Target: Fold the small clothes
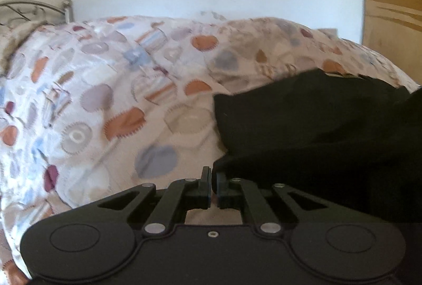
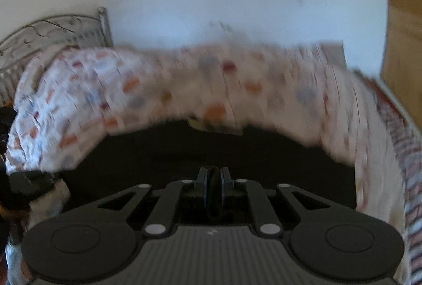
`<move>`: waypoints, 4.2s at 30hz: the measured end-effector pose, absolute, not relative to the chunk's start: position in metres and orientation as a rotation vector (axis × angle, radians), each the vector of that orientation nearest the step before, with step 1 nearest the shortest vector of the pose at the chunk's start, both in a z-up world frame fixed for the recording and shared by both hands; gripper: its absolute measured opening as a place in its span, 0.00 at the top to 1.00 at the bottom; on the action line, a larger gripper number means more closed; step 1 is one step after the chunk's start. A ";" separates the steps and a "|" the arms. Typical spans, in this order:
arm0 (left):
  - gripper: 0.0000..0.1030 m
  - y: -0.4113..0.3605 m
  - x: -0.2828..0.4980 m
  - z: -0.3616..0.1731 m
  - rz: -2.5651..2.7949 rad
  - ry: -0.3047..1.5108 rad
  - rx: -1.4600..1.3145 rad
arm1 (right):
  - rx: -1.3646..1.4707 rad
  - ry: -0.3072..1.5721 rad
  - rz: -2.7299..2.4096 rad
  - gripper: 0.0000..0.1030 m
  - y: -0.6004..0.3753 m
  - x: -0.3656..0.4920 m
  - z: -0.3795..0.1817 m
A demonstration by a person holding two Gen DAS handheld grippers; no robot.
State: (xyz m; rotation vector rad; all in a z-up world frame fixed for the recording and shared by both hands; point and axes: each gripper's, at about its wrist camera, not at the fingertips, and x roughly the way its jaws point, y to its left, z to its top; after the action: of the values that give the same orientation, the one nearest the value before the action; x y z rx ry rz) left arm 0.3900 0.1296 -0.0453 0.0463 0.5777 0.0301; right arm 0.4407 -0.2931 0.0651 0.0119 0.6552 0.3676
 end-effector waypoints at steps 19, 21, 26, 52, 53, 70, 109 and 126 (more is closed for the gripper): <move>0.27 0.175 0.416 -0.011 -0.048 0.654 -0.260 | 0.273 0.775 0.366 0.39 -0.349 0.404 -0.031; 0.32 0.174 0.445 -0.015 -0.063 0.695 -0.274 | 0.322 0.769 0.377 0.33 -0.354 0.402 -0.032; 0.48 0.171 0.496 -0.042 -0.091 0.820 -0.312 | 0.424 0.745 0.408 0.18 -0.361 0.396 -0.034; 0.60 0.167 0.450 -0.041 -0.254 0.691 -0.230 | 0.174 0.682 0.303 0.95 -0.354 0.413 -0.003; 0.59 0.169 0.445 -0.044 -0.255 0.695 -0.235 | 0.171 0.680 0.297 0.95 -0.355 0.417 -0.002; 0.95 0.211 0.394 -0.058 -0.168 0.546 -0.748 | 0.093 0.714 0.274 0.93 -0.336 0.453 -0.019; 0.58 0.208 0.341 -0.077 0.033 0.604 -0.822 | 0.205 0.704 0.229 0.38 -0.370 0.359 -0.037; 0.01 0.119 0.220 -0.035 -0.081 0.596 -0.348 | -0.025 0.646 0.295 0.00 -0.339 0.208 -0.022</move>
State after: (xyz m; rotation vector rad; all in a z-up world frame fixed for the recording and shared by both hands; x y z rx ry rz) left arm 0.2198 0.1194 -0.0353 -0.3475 0.5958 -0.0810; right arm 0.2081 -0.3389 -0.0222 -0.0249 0.6459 0.2951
